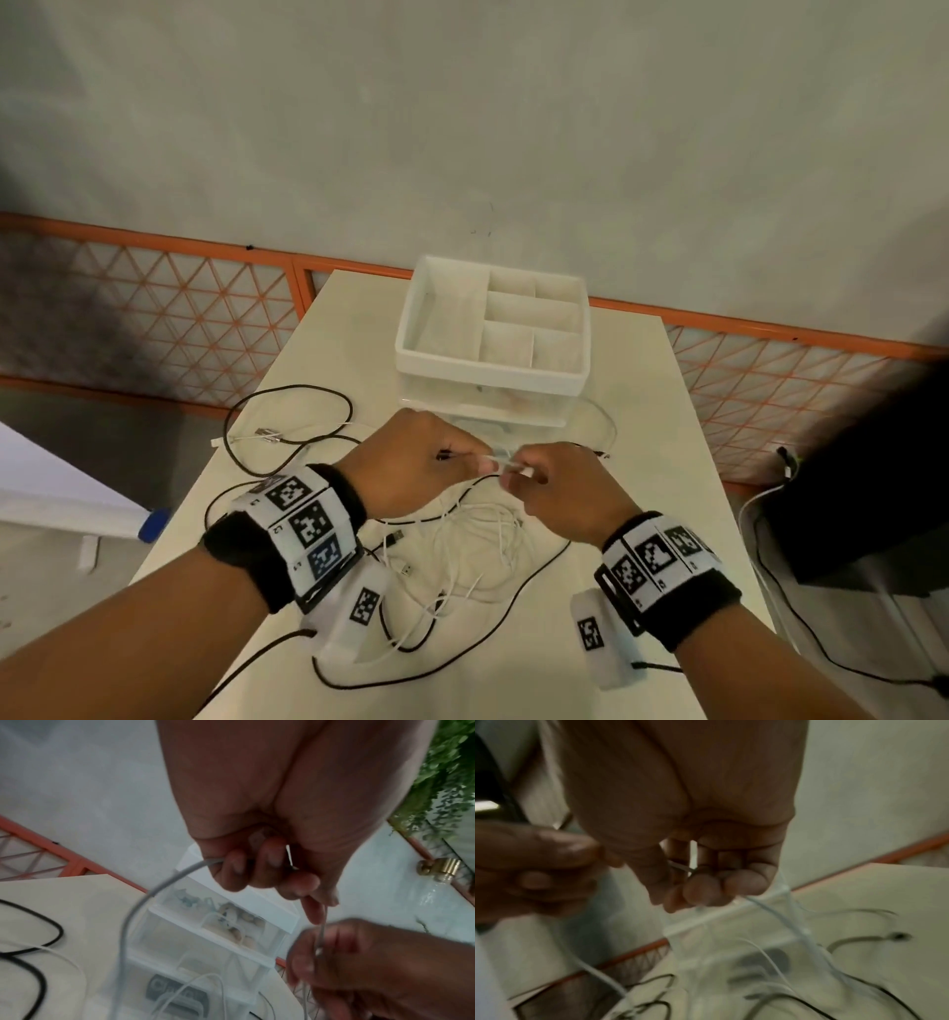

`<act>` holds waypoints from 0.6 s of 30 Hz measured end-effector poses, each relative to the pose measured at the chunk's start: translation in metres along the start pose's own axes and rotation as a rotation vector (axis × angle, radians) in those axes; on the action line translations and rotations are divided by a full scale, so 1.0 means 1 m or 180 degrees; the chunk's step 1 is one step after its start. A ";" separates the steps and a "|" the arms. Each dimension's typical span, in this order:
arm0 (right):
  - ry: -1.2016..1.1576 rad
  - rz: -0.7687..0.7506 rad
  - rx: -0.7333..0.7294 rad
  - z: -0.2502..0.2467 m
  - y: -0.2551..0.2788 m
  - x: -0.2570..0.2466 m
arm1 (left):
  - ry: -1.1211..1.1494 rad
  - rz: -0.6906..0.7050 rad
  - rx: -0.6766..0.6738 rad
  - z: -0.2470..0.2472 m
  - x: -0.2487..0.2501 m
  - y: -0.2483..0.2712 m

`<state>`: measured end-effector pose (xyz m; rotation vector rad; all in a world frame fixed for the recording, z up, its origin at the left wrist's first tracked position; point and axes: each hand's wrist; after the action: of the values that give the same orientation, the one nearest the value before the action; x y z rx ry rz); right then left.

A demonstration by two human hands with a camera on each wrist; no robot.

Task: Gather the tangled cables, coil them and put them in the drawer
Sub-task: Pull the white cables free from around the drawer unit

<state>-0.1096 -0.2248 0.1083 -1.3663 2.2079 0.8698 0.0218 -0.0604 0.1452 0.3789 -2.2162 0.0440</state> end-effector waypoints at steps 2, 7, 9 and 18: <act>-0.0120 0.0659 0.0082 -0.001 -0.009 0.034 | -0.0145 -0.0150 -0.0026 -0.001 -0.009 0.006; -0.0751 0.0827 0.1791 -0.031 0.003 0.079 | -0.0530 -0.0835 -0.0275 0.004 -0.057 0.029; -0.0984 0.0658 0.1650 -0.025 0.005 0.078 | -0.0467 -0.1034 -0.0127 0.011 -0.067 0.034; 0.0158 0.0668 -0.0192 0.087 -0.003 0.034 | 0.0373 -0.1227 0.1164 -0.001 -0.058 0.021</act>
<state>-0.1212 -0.1880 0.0226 -1.2095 2.4139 0.9923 0.0502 -0.0254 0.1030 0.9735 -1.9820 0.2584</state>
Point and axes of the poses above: each hand's wrist, its own y-axis away from the middle knuckle, its own z-axis out of the palm, x = y × z, and after that the axes turned 8 degrees about -x, right-handed
